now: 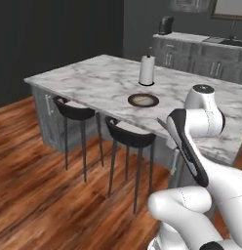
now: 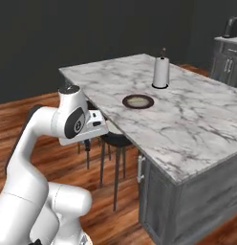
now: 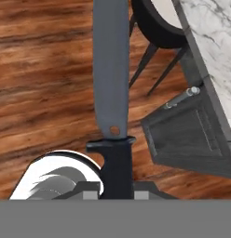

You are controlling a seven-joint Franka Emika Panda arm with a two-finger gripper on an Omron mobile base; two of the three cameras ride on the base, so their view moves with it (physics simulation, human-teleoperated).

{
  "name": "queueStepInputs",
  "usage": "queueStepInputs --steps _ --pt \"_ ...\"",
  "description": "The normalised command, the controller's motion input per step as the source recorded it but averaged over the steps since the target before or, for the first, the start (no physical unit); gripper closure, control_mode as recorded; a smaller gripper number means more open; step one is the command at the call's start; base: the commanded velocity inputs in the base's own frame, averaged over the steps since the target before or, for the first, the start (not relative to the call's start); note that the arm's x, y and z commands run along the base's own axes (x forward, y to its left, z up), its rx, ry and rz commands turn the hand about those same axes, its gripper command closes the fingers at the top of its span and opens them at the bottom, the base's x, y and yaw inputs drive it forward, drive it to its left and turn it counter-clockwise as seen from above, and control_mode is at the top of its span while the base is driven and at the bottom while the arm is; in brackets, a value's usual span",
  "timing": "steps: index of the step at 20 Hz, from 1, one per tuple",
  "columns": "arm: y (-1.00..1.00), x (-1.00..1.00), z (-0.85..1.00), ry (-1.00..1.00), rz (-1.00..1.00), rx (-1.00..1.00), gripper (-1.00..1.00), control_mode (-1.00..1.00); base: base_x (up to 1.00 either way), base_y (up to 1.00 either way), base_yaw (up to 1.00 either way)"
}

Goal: Retrieve the butter from the fridge and place it on a plate on the dining table. Then retrieve the butter knife by the fridge and place it near the plate.

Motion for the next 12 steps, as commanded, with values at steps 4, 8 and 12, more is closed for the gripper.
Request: queueStepInputs --steps 4,8,12 --pt "0.00 0.00 0.00 0.00 0.00 0.00 1.00 1.00 0.17 0.87 -0.57" --pt "0.00 0.00 0.00 0.00 0.00 0.00 1.00 1.00 0.45 0.78 -0.57" --pt "0.00 0.00 0.00 0.00 0.00 0.00 1.00 1.00 0.48 0.71 -0.55"
